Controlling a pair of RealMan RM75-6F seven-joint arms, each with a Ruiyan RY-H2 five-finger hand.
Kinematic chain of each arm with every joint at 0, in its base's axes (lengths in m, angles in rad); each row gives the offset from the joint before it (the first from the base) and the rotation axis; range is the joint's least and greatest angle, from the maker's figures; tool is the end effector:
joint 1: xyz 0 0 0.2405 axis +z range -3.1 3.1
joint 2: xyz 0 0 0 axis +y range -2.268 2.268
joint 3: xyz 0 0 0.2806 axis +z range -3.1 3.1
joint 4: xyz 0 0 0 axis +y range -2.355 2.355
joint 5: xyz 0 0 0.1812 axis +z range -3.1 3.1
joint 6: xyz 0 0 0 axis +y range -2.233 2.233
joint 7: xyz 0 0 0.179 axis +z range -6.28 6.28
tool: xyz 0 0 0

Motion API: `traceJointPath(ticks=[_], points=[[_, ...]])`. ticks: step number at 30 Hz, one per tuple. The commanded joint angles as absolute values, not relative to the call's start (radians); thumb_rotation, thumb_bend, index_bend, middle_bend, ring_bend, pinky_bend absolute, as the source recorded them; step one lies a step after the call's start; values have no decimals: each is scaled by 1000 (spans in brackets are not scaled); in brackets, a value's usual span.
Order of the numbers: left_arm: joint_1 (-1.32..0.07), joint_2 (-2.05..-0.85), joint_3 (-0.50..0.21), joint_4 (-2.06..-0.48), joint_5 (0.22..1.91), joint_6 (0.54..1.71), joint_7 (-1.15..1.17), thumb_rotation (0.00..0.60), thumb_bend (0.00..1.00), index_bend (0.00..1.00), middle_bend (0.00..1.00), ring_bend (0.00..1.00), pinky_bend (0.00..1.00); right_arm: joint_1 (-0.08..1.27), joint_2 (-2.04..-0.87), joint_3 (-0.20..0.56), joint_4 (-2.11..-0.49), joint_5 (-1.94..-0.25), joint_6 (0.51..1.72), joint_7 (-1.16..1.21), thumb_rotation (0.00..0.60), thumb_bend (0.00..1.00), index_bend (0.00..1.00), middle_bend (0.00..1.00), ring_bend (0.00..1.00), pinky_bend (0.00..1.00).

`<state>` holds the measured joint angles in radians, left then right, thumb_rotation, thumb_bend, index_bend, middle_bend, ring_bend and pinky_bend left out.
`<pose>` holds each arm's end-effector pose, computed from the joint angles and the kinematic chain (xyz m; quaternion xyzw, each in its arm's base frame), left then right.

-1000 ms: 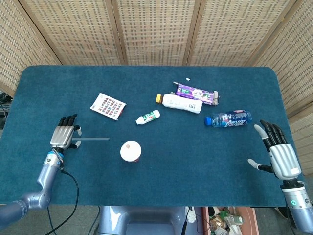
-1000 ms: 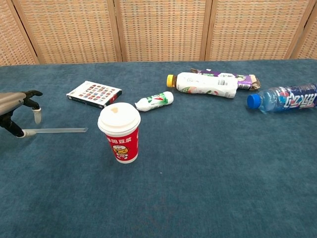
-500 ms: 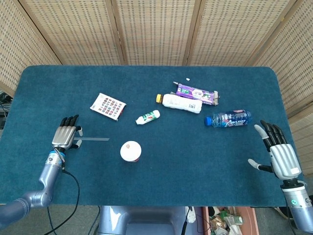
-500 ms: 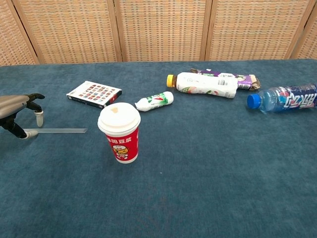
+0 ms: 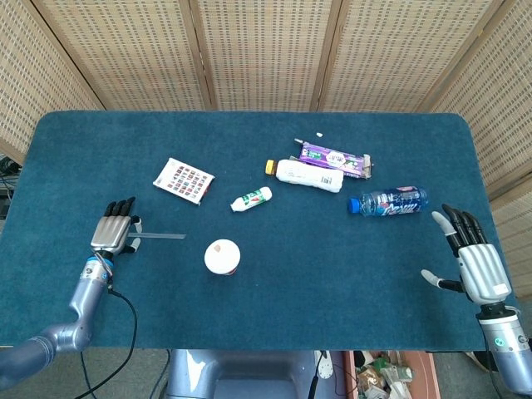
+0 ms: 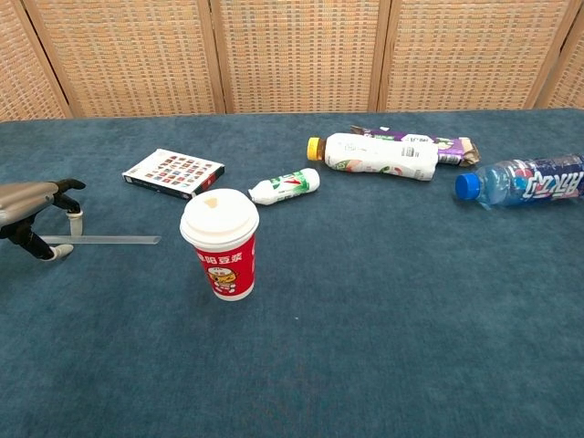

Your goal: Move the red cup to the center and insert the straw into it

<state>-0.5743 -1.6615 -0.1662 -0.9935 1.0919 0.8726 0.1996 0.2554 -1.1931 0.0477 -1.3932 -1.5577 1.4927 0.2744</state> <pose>-0.3152 0.3890 0.0057 -0.6729 -0.4364 -0.2552 0.5401 -0.3034 -0.2729 0.1875 0.6129 -0.3633 0.4813 0.5107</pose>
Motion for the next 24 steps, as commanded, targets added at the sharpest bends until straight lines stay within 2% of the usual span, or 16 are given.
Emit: traceJointPath(ticks=[1,6,13,24], points=[[-574,-1664,-167,-990,1093,875,199,600,363,537,0,0,0,255,-1194,48,-1393,-1558,1489,275,600,0,0,0,0,0],[-570,-1668,-170,-987,1097,892,195,600,364,590,0,0,0,252,-1194,52,-1394,-1565,1489,279,600,0,0,0,0,0],[-564,-1648,-178,-1016,1119,939,192,600,364,600,0,0,0,247,-1191,56,-1398,-1573,1491,281,600,0,0,0,0,0],[-590,-1488,-198,-1204,1232,1059,274,600,364,603,0,0,0,242,-1185,64,-1407,-1579,1496,288,600,0,0,0,0,0]])
